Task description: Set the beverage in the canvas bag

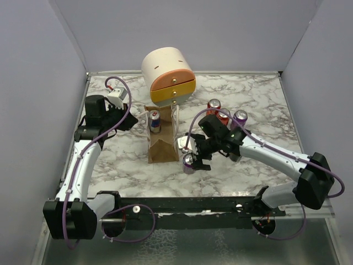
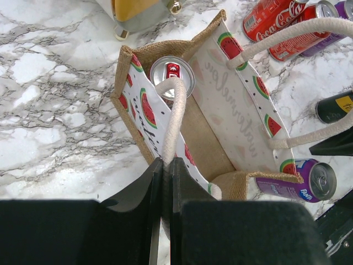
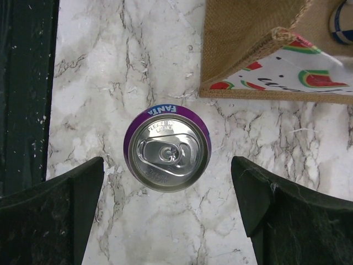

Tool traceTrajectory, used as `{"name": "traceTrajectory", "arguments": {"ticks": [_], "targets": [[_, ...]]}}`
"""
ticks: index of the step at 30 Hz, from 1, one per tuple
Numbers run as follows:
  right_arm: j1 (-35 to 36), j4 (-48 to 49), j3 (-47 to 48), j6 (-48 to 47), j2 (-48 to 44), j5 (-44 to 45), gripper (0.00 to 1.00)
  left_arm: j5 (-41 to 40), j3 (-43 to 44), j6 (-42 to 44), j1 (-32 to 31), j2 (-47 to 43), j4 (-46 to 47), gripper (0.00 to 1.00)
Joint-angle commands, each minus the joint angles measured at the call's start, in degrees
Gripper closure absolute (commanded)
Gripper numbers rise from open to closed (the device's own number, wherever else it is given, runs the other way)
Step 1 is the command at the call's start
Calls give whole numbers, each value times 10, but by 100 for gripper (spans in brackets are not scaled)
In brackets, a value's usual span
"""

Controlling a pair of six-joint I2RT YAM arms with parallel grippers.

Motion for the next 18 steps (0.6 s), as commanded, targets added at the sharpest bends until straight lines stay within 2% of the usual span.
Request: {"name": "traceTrajectory", "arguments": {"ticks": [1, 4, 7, 14, 18], "targets": [[3, 40, -11, 13, 31, -1, 3, 12, 5, 1, 1, -12, 12, 100], [3, 45, -6, 14, 51, -10, 4, 13, 5, 0, 2, -13, 11, 100], [3, 44, 0, 13, 70, -28, 11, 10, 2, 1, 2, -17, 12, 100], [3, 49, -2, 12, 72, -45, 41, 12, 2, 2, 2, -14, 12, 100], [3, 31, 22, 8, 60, -57, 51, 11, 2, 4, 1, -12, 12, 100]]}}
